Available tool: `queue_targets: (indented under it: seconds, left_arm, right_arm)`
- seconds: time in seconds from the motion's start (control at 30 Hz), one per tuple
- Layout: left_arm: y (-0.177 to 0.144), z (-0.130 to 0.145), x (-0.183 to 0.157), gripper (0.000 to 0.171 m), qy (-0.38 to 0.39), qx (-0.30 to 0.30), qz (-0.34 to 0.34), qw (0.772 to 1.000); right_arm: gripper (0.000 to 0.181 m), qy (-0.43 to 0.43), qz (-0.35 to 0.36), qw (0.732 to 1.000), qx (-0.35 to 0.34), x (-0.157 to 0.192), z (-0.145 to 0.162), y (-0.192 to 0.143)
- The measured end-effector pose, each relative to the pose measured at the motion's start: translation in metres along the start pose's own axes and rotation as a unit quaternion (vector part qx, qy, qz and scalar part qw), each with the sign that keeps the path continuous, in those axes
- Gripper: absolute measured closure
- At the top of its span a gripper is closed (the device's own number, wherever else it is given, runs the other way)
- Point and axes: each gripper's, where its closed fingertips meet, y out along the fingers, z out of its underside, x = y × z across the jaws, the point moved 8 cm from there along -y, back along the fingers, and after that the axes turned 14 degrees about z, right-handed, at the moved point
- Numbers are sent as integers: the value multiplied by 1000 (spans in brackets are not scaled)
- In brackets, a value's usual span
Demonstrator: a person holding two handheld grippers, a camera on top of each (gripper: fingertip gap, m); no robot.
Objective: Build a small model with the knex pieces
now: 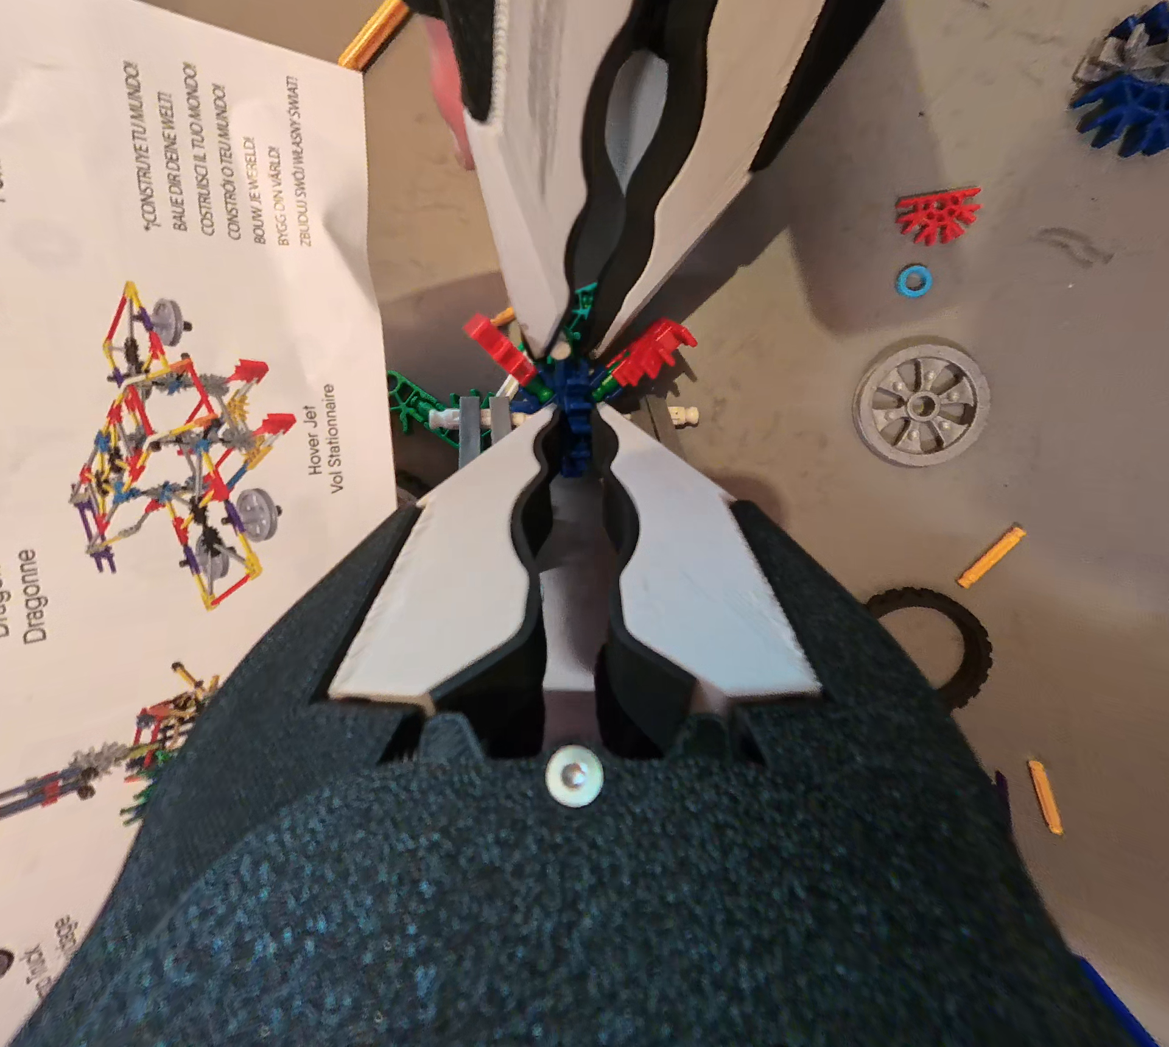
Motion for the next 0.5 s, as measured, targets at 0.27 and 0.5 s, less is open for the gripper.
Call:
queue_targets:
  seconds: [0.27,0.5]
  left_arm:
    - [2,-3,0,164,5,-9,2,1000]
    - [2,-3,0,164,5,-10,0,1000]
  right_arm:
    - [170,48,-39,998,-10,-11,8,-6]
    - [176,73,-49,996,-21,-13,10,-6]
